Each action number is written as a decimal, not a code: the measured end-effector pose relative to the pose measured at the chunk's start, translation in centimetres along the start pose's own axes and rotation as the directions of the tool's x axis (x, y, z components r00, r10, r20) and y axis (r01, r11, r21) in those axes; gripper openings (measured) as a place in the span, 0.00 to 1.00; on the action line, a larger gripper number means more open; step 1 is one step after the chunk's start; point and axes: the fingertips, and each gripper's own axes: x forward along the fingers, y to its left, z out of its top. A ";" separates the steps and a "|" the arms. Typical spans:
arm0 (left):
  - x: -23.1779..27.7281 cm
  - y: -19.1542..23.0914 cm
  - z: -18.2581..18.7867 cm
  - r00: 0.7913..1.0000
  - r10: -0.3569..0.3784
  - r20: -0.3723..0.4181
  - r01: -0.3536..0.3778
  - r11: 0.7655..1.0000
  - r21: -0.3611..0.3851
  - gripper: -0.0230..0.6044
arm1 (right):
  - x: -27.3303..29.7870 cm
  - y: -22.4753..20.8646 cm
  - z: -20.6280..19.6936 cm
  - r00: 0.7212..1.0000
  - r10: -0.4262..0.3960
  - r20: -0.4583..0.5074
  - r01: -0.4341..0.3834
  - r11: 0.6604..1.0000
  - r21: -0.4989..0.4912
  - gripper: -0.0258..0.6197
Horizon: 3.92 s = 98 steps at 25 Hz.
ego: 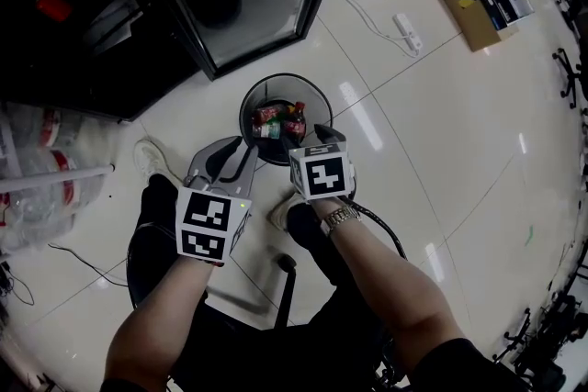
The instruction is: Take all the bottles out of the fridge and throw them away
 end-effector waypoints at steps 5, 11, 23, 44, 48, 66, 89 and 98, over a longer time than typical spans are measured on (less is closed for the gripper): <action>-2.2 1.0 1.7 0.999 0.031 0.035 -0.031 0.999 0.008 0.18 | -1.9 2.1 2.9 0.998 0.013 0.057 -0.012 0.999 -0.031 0.47; -6.1 3.8 4.6 0.992 0.086 0.092 -0.088 0.996 0.020 0.18 | -4.7 6.6 8.4 0.986 0.056 0.155 -0.043 0.995 -0.088 0.47; -16.0 13.9 10.2 0.926 0.295 0.237 -0.298 0.954 -0.026 0.18 | -8.5 20.1 21.8 0.903 0.248 0.352 -0.124 0.933 -0.338 0.47; -24.4 30.0 10.4 0.837 0.499 0.223 -0.483 0.866 -0.126 0.18 | -2.7 37.3 37.9 0.830 0.409 0.379 -0.177 0.838 -0.516 0.58; -24.0 32.1 10.2 0.838 0.501 0.216 -0.481 0.865 -0.139 0.18 | -0.7 38.5 40.3 0.834 0.398 0.382 -0.167 0.842 -0.513 0.60; -21.0 37.0 11.0 0.862 0.464 0.205 -0.442 0.885 -0.146 0.18 | 5.2 40.1 45.3 0.849 0.373 0.373 -0.163 0.858 -0.487 0.62; -20.9 36.5 11.8 0.864 0.457 0.214 -0.434 0.889 -0.144 0.18 | 4.8 38.8 44.7 0.861 0.358 0.360 -0.151 0.858 -0.491 0.54; -21.6 32.4 11.7 0.858 0.458 0.235 -0.436 0.889 -0.139 0.18 | 1.0 36.6 40.4 0.856 0.365 0.366 -0.158 0.859 -0.487 0.54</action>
